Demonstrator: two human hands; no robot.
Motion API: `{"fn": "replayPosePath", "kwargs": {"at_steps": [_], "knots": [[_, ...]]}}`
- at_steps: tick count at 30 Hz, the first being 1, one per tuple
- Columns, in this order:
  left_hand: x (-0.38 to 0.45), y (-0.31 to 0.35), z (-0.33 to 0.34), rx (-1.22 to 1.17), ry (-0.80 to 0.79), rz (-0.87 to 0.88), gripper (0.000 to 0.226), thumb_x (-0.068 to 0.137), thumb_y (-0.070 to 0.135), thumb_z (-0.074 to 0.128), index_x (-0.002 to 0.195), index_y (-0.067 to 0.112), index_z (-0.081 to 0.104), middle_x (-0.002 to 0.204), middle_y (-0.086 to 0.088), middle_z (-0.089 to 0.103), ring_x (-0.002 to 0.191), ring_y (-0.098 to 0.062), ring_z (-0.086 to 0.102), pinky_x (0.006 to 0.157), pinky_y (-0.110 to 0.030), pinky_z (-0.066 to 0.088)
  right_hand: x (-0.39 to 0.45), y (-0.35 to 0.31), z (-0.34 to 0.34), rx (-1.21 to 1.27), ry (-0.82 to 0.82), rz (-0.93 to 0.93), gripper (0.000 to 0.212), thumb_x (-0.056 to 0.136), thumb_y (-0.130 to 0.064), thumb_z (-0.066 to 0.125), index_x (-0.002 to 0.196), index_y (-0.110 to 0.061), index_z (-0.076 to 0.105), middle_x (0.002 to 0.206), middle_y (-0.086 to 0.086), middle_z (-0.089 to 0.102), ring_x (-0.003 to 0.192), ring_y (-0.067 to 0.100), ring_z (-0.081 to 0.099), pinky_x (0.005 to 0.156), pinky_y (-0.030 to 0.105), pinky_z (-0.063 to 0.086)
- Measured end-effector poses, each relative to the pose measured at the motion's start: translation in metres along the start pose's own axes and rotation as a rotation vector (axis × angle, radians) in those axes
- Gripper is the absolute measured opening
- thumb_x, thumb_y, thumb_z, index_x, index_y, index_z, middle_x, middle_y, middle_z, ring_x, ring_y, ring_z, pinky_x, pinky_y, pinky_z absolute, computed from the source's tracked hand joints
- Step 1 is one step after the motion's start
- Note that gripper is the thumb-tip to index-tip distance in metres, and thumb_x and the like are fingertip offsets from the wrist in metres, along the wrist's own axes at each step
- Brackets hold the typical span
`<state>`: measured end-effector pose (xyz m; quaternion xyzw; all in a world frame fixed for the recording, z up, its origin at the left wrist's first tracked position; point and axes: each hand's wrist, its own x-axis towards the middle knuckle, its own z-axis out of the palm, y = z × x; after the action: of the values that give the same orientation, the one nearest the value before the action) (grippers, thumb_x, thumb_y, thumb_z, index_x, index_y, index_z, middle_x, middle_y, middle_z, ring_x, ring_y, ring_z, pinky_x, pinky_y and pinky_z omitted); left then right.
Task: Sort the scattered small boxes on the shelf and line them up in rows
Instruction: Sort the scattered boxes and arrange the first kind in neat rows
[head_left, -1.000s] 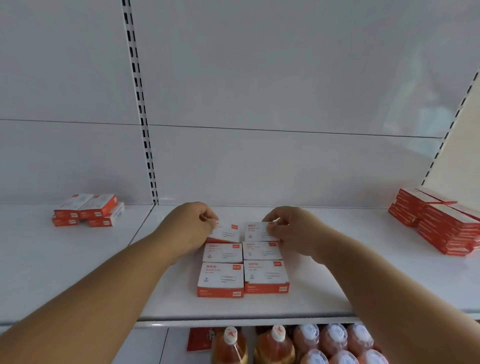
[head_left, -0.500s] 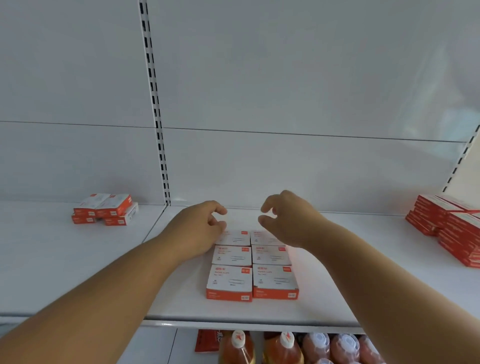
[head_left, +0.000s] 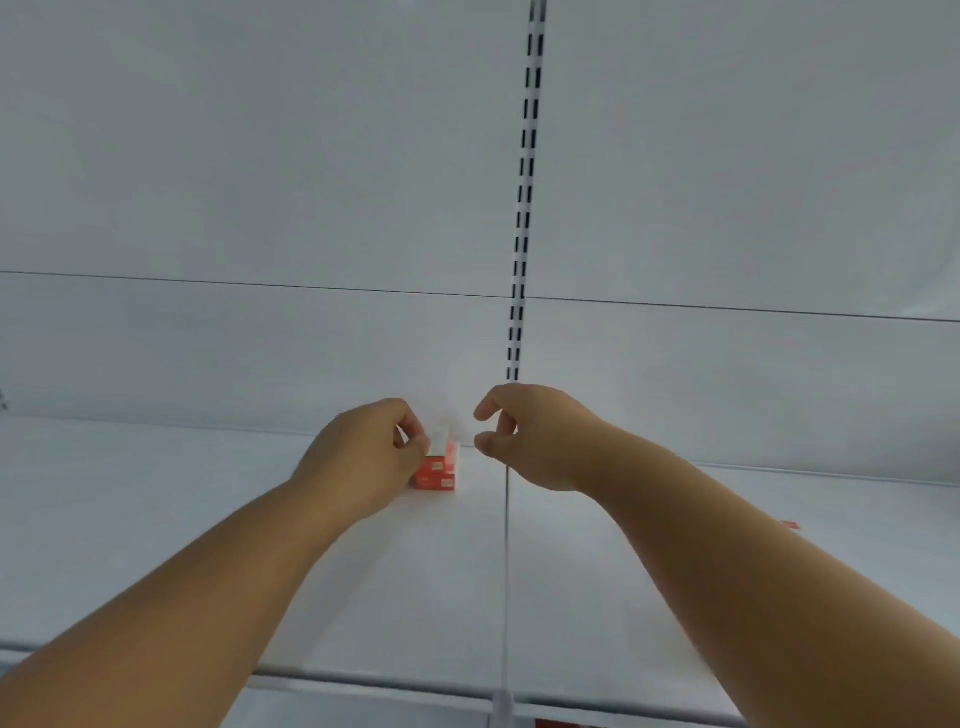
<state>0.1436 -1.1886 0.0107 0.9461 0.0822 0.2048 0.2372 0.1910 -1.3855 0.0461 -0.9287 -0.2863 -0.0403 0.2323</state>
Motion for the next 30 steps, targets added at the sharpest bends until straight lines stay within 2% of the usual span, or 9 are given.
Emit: {"fn": "replayPosePath", "kwargs": {"at_steps": [3,6,9,13,17,19,21,24,30], "knots": [[0.019,-0.031,-0.005,0.007,0.032,-0.093,0.012,0.091,0.042,0.059,0.095,0.031,0.058,0.095,0.006,0.066,0.083,-0.015,0.062,0.067,-0.030,0.046,0.027,-0.020,0.024,-0.015,-0.049,0.066,0.045,0.089,-0.044,0.064,0.129,-0.027,0.054,0.122,-0.003,0.059,0.098,0.017,0.058,0.088,0.033,0.049],[0.032,-0.051,0.000,0.009,-0.064,-0.129,0.048,0.091,0.045,0.059,0.133,0.022,0.052,0.127,-0.004,0.060,0.114,-0.025,0.057,0.093,-0.037,0.047,0.042,-0.028,0.043,-0.034,-0.091,0.130,0.071,0.083,-0.045,0.070,0.145,-0.025,0.041,0.142,0.001,0.045,0.123,0.025,0.051,0.098,0.036,0.046],[0.033,-0.060,0.008,-0.021,-0.158,-0.061,0.058,0.094,0.047,0.054,0.146,0.024,0.043,0.146,-0.001,0.050,0.131,-0.025,0.046,0.107,-0.043,0.040,0.049,-0.030,0.053,-0.068,-0.134,0.146,0.080,0.084,-0.040,0.070,0.151,-0.023,0.031,0.150,-0.001,0.038,0.132,0.024,0.043,0.101,0.035,0.040],[0.029,-0.066,0.010,-0.169,-0.201,0.053,0.062,0.085,0.044,0.070,0.141,0.028,0.049,0.137,0.004,0.057,0.121,-0.018,0.054,0.104,-0.041,0.044,0.051,-0.030,0.056,-0.060,-0.109,0.187,0.082,0.079,-0.039,0.075,0.149,-0.021,0.036,0.142,0.003,0.042,0.123,0.026,0.049,0.099,0.038,0.046],[0.023,-0.068,0.005,-0.241,-0.145,0.178,0.084,0.074,0.041,0.083,0.146,0.025,0.040,0.137,0.006,0.045,0.116,-0.010,0.051,0.097,-0.027,0.045,0.046,-0.032,0.054,-0.032,-0.063,0.264,0.073,0.065,-0.045,0.085,0.126,-0.020,0.053,0.115,0.001,0.041,0.092,0.020,0.056,0.071,0.031,0.054],[0.017,-0.064,0.001,-0.308,-0.109,0.214,0.088,0.073,0.039,0.085,0.146,0.029,0.037,0.132,0.013,0.038,0.105,-0.001,0.052,0.085,-0.016,0.045,0.039,-0.030,0.052,0.029,0.035,0.247,0.066,0.063,-0.041,0.086,0.116,-0.027,0.048,0.108,-0.003,0.042,0.085,0.013,0.055,0.056,0.022,0.050],[0.012,-0.057,-0.003,-0.394,-0.027,0.194,0.085,0.073,0.034,0.086,0.144,0.032,0.038,0.126,0.016,0.034,0.106,-0.003,0.055,0.074,-0.010,0.048,0.030,-0.026,0.047,0.162,0.150,0.229,0.065,0.063,-0.033,0.086,0.110,-0.033,0.041,0.102,-0.007,0.047,0.084,0.013,0.059,0.048,0.019,0.049],[0.006,-0.043,-0.012,-0.577,0.082,0.141,0.074,0.075,0.022,0.085,0.132,0.042,0.043,0.125,0.015,0.037,0.109,-0.013,0.058,0.064,-0.004,0.050,0.010,-0.022,0.036,0.515,0.272,0.213,0.070,0.060,-0.023,0.091,0.109,-0.035,0.042,0.094,-0.002,0.061,0.074,0.021,0.069,0.053,0.025,0.056],[-0.012,0.007,-0.013,-0.938,-0.041,0.067,0.074,0.072,0.007,0.085,0.100,0.062,0.045,0.110,0.008,0.063,0.101,-0.017,0.063,0.072,-0.028,0.061,-0.030,-0.010,0.005,1.081,0.351,0.085,0.057,0.072,-0.011,0.085,0.118,-0.030,0.057,0.090,0.012,0.072,0.063,0.016,0.059,0.057,0.022,0.048]]}}
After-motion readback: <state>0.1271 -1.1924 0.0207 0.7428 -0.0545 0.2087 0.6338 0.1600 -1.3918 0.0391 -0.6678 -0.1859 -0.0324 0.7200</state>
